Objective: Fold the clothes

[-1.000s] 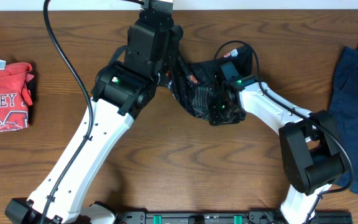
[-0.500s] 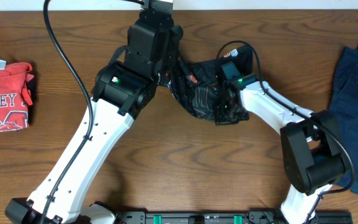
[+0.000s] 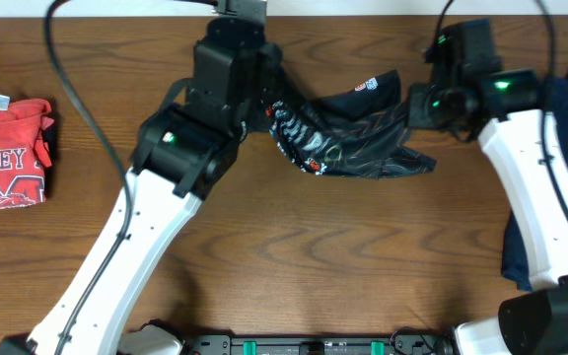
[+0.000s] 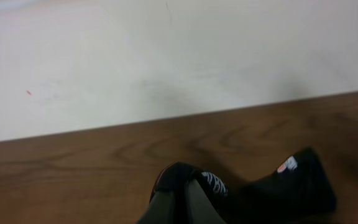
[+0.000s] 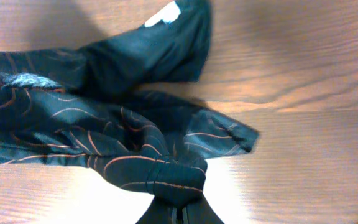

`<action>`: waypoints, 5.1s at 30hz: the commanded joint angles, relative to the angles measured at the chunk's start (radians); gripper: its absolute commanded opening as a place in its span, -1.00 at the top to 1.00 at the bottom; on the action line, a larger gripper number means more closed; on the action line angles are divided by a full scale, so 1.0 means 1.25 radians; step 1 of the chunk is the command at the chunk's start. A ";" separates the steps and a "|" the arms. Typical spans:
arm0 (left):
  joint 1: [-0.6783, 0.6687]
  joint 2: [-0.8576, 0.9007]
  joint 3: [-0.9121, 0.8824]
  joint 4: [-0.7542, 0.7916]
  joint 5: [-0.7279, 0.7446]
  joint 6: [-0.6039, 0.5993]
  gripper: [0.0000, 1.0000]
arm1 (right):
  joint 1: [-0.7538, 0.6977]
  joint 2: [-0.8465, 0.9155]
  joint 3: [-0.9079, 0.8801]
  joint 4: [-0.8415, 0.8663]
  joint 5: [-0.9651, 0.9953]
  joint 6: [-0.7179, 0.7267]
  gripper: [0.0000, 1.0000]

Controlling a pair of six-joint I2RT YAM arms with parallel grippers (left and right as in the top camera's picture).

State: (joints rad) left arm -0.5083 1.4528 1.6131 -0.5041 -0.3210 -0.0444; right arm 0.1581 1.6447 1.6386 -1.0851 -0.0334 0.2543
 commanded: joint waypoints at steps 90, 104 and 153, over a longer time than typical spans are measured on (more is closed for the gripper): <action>0.115 0.086 0.017 -0.149 -0.009 0.151 0.88 | -0.226 0.309 0.839 -0.385 0.184 0.004 0.98; 0.196 0.368 0.017 0.062 0.023 0.152 0.88 | -0.224 0.568 0.839 -0.271 0.118 -0.001 0.97; 0.319 0.222 0.017 0.032 0.093 -0.020 -0.92 | -0.211 0.514 0.840 -0.267 0.131 -0.027 -0.98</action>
State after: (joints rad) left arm -0.1356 1.8153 1.6188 -0.3836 -0.2497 0.0261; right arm -0.1055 2.4054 2.6820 -1.3891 0.1101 0.2321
